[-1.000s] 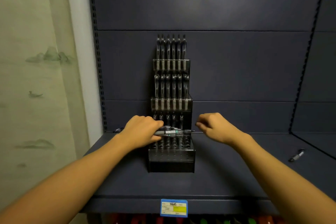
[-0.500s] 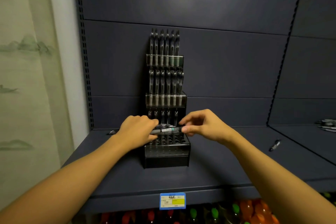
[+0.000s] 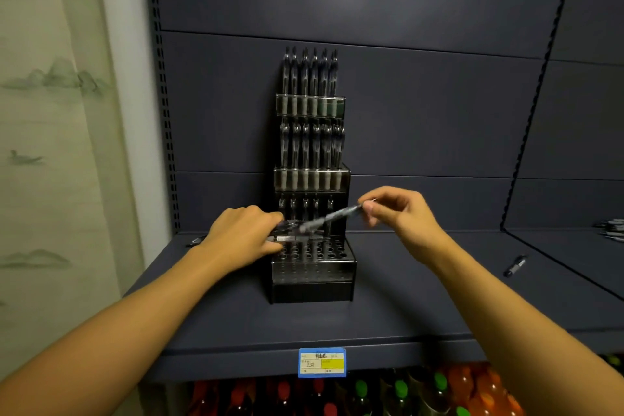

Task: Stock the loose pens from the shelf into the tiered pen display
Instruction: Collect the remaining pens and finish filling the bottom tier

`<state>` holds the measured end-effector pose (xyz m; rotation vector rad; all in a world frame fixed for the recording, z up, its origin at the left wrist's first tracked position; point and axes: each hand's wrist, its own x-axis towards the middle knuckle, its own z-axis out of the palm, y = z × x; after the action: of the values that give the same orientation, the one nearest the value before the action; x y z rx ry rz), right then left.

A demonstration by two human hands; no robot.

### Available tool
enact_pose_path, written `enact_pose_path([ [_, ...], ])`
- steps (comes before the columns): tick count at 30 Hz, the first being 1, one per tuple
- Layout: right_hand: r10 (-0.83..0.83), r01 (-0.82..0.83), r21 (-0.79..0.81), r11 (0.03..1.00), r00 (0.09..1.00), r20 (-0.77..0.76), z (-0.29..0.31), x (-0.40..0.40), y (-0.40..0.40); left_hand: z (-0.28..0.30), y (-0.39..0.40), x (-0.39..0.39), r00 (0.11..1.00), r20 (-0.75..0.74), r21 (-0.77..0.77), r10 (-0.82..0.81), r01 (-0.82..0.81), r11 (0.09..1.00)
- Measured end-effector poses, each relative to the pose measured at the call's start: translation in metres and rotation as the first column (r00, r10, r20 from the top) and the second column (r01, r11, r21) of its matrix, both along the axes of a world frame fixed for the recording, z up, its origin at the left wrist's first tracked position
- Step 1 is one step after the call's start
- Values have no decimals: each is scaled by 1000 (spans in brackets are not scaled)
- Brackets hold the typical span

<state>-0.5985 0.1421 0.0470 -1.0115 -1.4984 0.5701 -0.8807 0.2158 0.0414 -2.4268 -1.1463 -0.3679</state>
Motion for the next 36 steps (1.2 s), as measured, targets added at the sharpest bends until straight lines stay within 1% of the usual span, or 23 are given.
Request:
enact_pose_path([
  [3,9,4,53,999,970,-242,13,8,-4,0,3,-10,1000,-12,-11,-6,6,1000],
  [5,14,6,67,998,955,-297,22,10,-3,2,4,-14,1000,-18,-6,-17,17,1000],
  [9,-81,96,66,993,975,-208,35,4,0,5,4,-15,999,-18,-15,-27,27,1000],
  [11,-143,155,52,987,974,-177,40,-1,3,5,5,-15,1000,-14,-24,-20,19,1000],
  [15,-259,260,10,965,964,-57,43,-10,12,5,7,-17,1000,-13,-29,-5,5,1000],
  [18,-292,292,-2,956,956,-8,42,-19,19,5,6,-18,1000,-21,-27,-1,1,1000],
  [31,-361,369,-68,927,927,102,27,-29,40,4,1,-22,1000,-31,-36,5,-7,999],
  [34,-397,408,-54,912,906,147,26,-32,42,1,2,-23,1000,-23,-35,-2,1,999],
  [36,-436,450,-19,893,874,213,29,-35,43,-1,3,-24,1000,-22,-36,-5,4,999],
])
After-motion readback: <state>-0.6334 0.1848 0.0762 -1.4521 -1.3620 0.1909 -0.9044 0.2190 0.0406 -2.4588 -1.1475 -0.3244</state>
